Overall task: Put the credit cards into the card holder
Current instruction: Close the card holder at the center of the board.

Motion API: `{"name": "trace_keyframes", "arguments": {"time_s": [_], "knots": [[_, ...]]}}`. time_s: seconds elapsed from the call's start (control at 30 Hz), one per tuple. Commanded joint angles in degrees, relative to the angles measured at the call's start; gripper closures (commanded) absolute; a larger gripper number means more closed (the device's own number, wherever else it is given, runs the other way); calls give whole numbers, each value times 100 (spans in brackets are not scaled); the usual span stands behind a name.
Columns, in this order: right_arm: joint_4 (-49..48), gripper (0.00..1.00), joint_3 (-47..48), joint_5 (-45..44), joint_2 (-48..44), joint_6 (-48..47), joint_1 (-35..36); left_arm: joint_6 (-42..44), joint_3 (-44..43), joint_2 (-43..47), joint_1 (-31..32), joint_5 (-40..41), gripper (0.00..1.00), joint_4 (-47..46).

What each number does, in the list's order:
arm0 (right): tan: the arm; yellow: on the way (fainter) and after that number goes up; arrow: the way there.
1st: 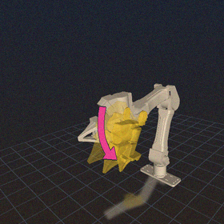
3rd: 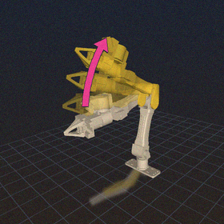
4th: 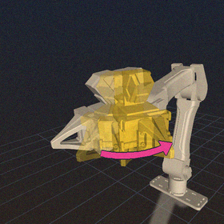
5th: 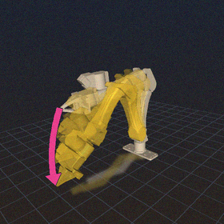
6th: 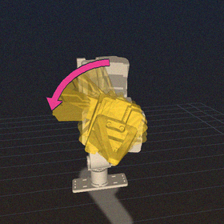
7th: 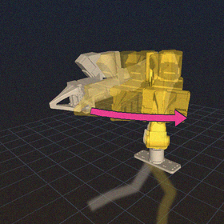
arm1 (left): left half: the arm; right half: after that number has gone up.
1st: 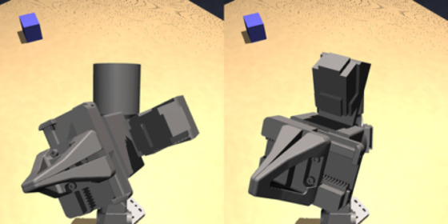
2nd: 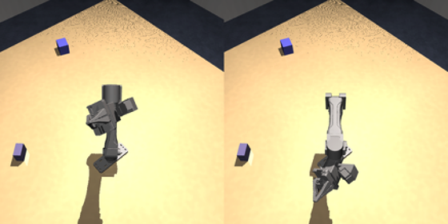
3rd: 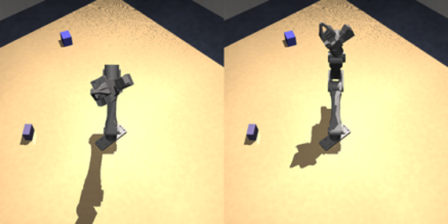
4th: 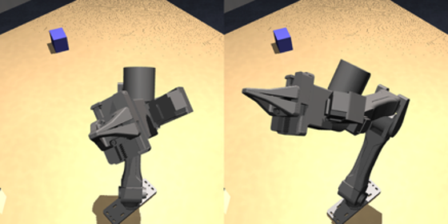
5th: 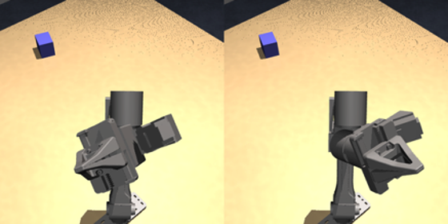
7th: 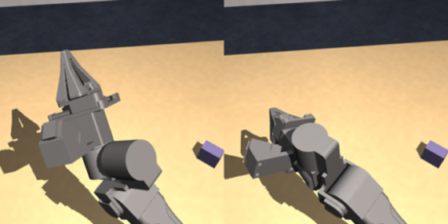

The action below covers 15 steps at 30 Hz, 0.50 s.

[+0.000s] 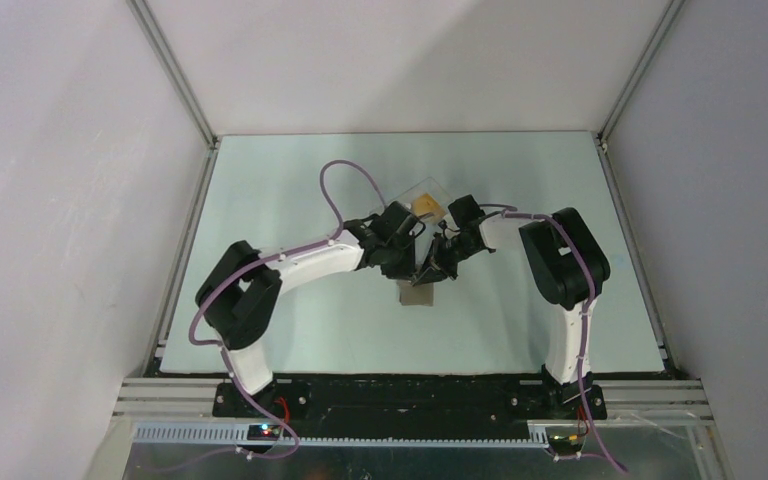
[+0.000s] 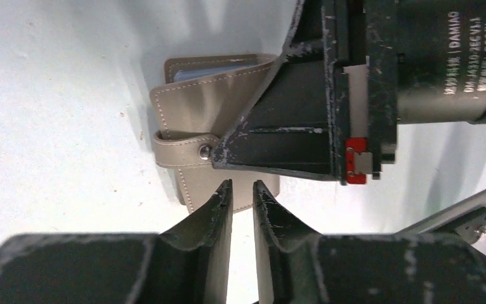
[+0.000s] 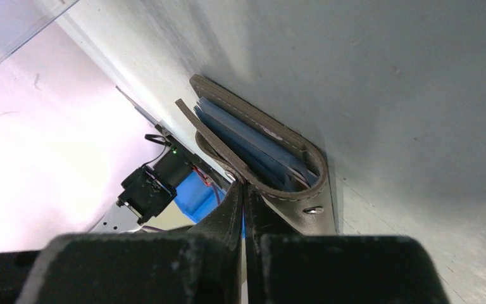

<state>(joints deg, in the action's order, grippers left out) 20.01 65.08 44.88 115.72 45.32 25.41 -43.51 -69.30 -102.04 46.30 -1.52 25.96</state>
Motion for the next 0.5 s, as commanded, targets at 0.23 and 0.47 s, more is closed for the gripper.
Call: {"name": "trace_keyframes", "arguments": {"time_s": [0.23, 0.47], "knots": [[652, 98, -294, -938, 562, -56, 227, -96, 121, 57, 75, -122, 94, -103], [672, 98, -294, -929, 591, -94, 231, -172, 186, 117, 55, 215, 99, -102]]}}
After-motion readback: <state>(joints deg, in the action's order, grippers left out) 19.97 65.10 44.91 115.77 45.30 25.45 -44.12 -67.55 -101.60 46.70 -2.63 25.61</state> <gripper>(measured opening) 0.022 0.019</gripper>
